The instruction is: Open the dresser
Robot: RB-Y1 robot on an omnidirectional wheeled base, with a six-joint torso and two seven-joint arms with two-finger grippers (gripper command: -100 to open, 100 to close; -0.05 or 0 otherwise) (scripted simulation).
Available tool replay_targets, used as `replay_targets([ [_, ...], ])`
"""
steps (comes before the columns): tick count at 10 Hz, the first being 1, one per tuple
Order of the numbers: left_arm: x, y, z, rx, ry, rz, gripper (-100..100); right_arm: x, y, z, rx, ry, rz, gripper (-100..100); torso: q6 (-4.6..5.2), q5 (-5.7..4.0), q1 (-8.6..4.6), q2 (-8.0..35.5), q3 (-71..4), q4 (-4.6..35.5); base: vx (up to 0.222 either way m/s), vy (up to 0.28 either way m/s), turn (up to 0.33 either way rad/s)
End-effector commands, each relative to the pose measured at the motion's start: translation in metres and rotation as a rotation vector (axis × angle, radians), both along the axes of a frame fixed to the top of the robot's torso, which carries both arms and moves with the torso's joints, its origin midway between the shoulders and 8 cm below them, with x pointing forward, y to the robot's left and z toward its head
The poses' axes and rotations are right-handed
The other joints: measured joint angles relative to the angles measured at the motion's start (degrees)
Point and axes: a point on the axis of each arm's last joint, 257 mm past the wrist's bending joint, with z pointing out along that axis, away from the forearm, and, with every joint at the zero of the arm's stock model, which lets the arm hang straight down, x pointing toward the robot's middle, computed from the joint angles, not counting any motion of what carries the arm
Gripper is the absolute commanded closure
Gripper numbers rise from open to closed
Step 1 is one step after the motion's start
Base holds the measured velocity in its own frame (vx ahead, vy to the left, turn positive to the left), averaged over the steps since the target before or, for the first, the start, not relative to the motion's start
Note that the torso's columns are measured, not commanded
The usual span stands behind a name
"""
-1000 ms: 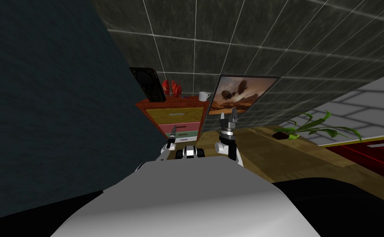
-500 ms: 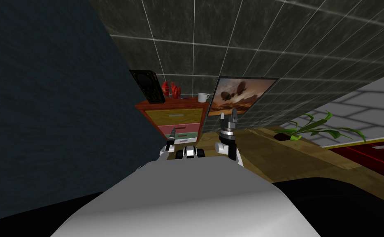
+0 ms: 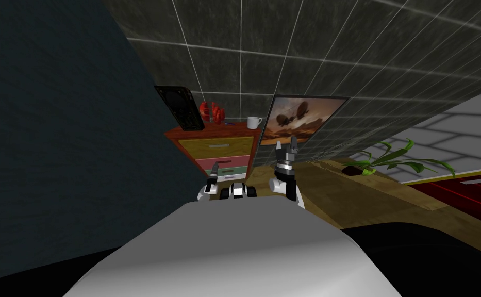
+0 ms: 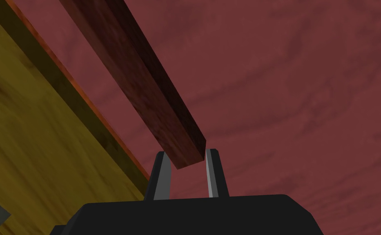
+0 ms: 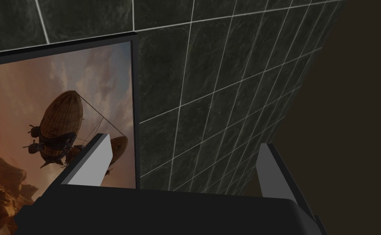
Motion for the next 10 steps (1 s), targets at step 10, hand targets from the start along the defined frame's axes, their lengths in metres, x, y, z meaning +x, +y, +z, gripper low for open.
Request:
replay_targets([
  [10,-0.096,0.028,-0.006,0.001,0.009,0.016,100,0.000,0.000,0.000,0.000,0.000,0.000,0,0.03,0.04,0.03,0.18,0.13,0.06,0.067,-0.018,-0.012],
])
